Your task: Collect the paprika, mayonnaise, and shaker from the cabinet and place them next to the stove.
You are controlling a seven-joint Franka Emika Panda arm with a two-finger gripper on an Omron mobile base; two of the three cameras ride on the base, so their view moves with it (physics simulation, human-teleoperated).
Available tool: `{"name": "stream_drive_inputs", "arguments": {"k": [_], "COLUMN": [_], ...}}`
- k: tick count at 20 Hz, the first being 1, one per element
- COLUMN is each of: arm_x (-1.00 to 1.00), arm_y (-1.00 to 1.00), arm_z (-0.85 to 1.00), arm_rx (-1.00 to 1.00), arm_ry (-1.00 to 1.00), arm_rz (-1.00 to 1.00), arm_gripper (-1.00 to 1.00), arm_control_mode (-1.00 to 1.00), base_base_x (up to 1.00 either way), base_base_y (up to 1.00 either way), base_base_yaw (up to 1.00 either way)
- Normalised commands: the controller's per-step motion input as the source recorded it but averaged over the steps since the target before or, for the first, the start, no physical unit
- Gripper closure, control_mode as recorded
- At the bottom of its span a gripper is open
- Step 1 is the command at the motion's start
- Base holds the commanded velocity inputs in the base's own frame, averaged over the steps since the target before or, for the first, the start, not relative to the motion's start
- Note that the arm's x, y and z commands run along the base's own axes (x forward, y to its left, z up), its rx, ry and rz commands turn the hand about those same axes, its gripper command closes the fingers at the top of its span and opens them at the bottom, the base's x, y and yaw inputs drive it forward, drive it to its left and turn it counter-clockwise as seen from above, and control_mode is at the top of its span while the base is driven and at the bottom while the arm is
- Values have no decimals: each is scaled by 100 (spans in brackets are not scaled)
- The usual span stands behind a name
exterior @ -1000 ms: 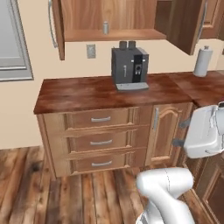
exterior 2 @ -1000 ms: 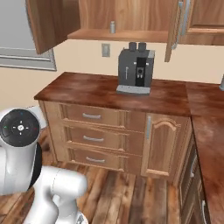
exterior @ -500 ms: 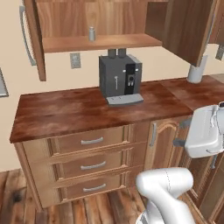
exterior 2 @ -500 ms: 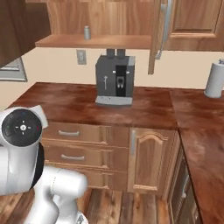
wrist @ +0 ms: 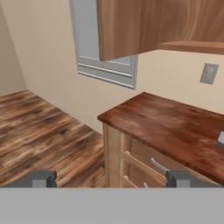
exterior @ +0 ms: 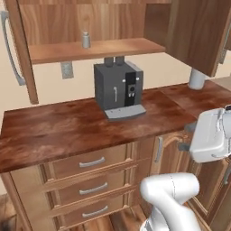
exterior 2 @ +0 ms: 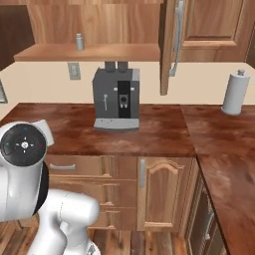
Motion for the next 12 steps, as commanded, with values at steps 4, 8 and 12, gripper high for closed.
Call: {"name": "stream_drive_inputs", "arguments": {"k": [4,8,12], "arm_x": [0,0,0], "arm_y": [0,0,0], "arm_z": [0,0,0], "arm_rx": [0,0,0], "arm_ry": [0,0,0], "arm_rz": [0,0,0], "arm_gripper": [-100,-100,-100], "arm_control_mode": [100,100,100], "base_base_x": [53,68,75], "base_base_y": [17,17,19], "base_base_yaw": [1,12,19]}}
